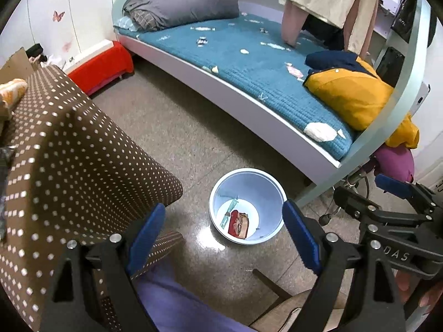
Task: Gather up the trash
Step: 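Open the left tool to drop the red bag while the right tool drops the tube, then move both tools back toward the table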
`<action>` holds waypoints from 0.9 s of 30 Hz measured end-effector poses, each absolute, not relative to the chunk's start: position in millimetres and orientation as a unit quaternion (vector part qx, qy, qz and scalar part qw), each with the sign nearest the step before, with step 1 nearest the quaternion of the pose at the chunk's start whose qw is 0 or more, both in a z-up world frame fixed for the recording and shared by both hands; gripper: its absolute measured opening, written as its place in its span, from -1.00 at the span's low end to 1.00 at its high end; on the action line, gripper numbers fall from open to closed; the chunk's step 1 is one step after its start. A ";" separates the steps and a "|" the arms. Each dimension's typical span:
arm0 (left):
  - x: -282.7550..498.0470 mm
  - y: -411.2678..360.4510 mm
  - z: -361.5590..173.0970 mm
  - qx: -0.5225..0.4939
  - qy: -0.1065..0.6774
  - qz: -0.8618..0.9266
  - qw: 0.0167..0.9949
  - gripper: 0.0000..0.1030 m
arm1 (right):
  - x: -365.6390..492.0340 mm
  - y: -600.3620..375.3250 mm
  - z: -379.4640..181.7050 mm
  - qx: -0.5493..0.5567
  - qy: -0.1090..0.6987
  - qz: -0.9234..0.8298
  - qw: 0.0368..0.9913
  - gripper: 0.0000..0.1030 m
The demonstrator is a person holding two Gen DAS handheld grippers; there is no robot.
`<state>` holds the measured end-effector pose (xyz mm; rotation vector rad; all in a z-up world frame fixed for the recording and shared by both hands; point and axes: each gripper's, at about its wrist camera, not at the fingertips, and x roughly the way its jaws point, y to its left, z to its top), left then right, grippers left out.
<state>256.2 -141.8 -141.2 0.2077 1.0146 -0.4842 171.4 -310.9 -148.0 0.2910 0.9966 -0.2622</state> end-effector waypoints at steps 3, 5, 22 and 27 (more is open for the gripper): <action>247.9 -138.7 -132.6 0.099 0.470 -0.227 0.847 0.67 | 165.2 -306.8 -137.6 0.137 0.462 -0.123 0.867 0.75; 242.9 -135.1 -127.7 0.096 0.466 -0.227 0.850 0.67 | 160.6 -303.3 -132.0 0.135 0.455 -0.122 0.872 0.75; 200.0 -80.1 -67.2 0.070 0.400 -0.204 0.891 0.72 | 141.9 -263.4 -87.6 0.115 0.405 -0.073 0.904 0.75; 189.3 -54.6 -50.2 0.059 0.378 -0.184 0.905 0.72 | 145.3 -241.7 -74.6 0.104 0.391 -0.045 0.913 0.75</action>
